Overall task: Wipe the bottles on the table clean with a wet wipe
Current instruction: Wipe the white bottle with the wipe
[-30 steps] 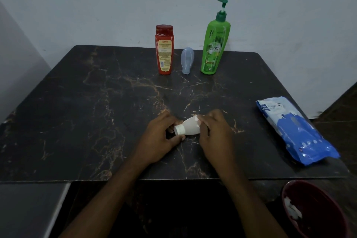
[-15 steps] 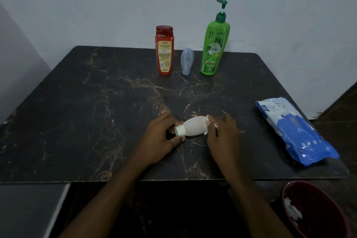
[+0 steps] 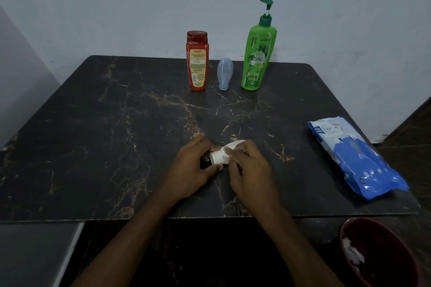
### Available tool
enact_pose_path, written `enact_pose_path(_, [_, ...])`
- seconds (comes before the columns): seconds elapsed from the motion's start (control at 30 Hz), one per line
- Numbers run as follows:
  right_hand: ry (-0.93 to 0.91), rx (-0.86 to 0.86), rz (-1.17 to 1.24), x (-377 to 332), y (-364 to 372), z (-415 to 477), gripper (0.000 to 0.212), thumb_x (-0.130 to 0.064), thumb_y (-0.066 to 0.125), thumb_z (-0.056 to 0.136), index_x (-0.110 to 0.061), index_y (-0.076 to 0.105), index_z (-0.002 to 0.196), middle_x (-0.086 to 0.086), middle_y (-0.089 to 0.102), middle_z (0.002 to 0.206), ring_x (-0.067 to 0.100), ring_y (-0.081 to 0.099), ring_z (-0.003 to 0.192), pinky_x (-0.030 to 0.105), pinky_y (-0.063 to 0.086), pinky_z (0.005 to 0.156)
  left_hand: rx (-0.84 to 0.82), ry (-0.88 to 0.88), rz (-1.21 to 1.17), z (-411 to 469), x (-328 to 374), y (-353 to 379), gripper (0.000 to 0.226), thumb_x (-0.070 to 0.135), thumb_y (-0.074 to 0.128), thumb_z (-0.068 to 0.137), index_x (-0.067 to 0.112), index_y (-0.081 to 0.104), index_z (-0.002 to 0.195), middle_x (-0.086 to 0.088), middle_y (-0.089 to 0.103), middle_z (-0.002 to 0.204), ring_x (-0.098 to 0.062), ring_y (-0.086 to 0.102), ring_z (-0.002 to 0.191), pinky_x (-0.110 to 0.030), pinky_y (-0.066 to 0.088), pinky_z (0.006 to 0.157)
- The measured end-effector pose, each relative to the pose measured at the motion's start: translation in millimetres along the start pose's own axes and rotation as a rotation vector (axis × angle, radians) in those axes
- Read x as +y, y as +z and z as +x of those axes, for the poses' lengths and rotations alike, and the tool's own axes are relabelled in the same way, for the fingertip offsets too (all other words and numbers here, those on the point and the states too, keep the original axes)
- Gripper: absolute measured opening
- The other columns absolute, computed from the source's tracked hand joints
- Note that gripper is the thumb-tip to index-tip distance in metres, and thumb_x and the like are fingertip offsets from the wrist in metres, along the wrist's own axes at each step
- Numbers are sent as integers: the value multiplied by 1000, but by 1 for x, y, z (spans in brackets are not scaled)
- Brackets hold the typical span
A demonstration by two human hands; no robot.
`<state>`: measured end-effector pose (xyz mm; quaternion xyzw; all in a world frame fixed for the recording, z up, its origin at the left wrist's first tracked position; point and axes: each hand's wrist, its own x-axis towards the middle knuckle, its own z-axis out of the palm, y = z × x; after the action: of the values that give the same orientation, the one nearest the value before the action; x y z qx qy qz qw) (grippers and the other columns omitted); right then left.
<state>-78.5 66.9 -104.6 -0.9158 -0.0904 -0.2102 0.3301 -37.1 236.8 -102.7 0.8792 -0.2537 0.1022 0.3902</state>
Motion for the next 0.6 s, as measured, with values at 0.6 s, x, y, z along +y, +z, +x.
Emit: enact_pose_path(0.6, [69,95,52,2,-14,4,27,-9,57,94,-15,68,117,-4,51,103,3,50,82,10,42,73,13,105,114,-3,10,3,30,10,76,83,14,59,107,7,53,111,-13,57,91,-38,52,76])
